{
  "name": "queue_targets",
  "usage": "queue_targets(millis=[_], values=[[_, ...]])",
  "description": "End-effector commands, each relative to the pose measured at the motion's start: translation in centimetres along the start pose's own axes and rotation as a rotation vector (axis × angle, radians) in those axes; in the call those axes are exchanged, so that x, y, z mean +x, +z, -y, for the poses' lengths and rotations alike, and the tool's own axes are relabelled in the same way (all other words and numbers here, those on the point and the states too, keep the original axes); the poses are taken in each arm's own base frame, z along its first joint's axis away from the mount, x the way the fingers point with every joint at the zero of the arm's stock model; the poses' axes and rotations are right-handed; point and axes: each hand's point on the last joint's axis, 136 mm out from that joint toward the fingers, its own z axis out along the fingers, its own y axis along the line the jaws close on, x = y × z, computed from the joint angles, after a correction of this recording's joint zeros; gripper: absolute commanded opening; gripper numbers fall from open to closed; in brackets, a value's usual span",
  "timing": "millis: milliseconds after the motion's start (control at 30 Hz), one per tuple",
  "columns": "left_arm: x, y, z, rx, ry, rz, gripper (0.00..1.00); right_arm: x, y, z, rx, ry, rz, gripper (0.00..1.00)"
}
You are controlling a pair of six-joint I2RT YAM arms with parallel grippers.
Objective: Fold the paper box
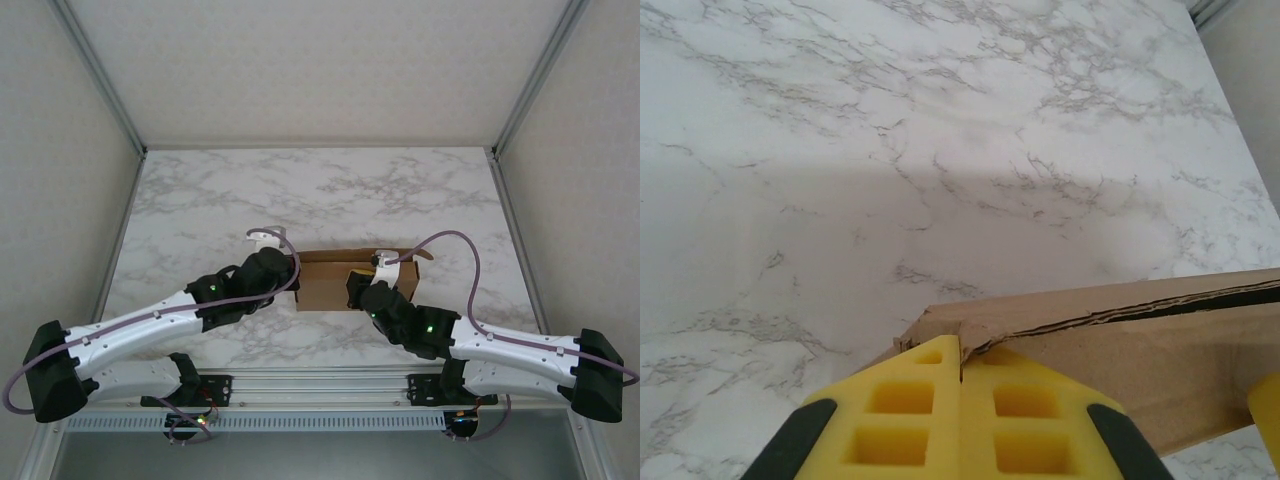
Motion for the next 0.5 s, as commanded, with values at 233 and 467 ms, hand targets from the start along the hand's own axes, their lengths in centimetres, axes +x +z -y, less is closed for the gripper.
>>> queue_targets(millis=[233,467], values=[[4.0,0.7,-1.4,0.001,-0.042,-0.115,0.00,3.9,0.1,2.1,0.067,-0.081,-0.129,0.13],[5.6,0.7,-2.3,-0.031,-0.001,-0.129,0.00,4.0,0.1,2.2,0.066,-0.088,-0.135,0.14]])
